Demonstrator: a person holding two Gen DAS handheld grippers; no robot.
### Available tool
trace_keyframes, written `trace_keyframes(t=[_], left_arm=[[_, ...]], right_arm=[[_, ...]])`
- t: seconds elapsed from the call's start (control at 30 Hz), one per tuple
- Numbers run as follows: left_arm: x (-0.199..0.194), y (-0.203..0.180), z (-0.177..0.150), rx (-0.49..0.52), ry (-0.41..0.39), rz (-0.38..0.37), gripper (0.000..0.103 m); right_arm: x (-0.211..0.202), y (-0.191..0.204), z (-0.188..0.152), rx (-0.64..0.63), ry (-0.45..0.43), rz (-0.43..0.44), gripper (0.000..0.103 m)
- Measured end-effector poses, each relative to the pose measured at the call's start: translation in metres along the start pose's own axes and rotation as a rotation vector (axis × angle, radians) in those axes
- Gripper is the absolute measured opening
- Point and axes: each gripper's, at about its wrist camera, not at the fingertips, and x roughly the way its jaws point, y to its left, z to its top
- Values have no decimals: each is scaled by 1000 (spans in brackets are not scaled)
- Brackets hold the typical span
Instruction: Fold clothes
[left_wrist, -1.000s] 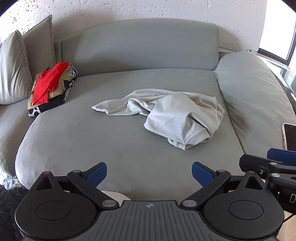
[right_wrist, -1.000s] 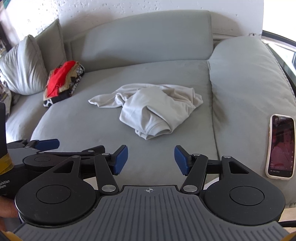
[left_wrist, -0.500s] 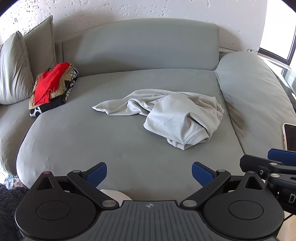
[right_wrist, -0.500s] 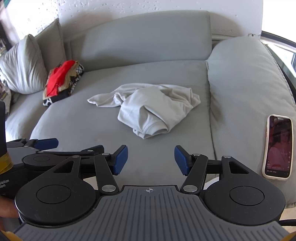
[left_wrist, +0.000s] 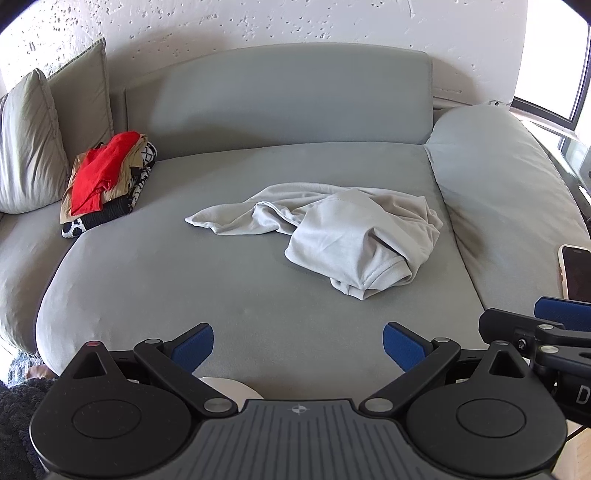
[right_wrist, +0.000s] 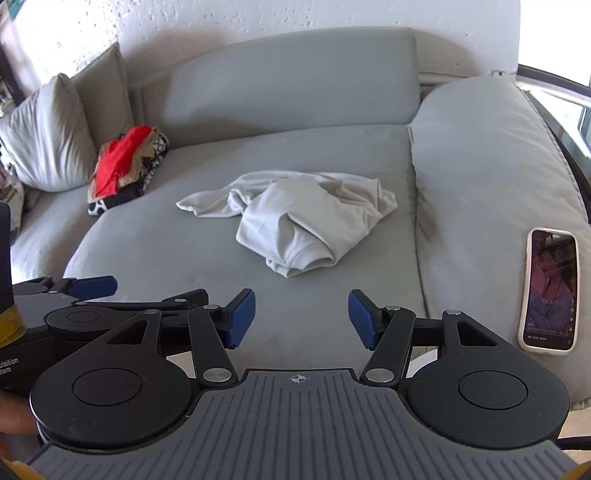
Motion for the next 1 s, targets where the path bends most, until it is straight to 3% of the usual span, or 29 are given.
trace_keyframes(t=[0.67,1.0], left_arm=[[-6,-2,-2,0,-11,0,100],[7,-1,-6,-4,25,-7,102]], right_arm=[[-4,-1,-2,3,-6,-2,62],[9,-5,-3,21,17,-10,71]])
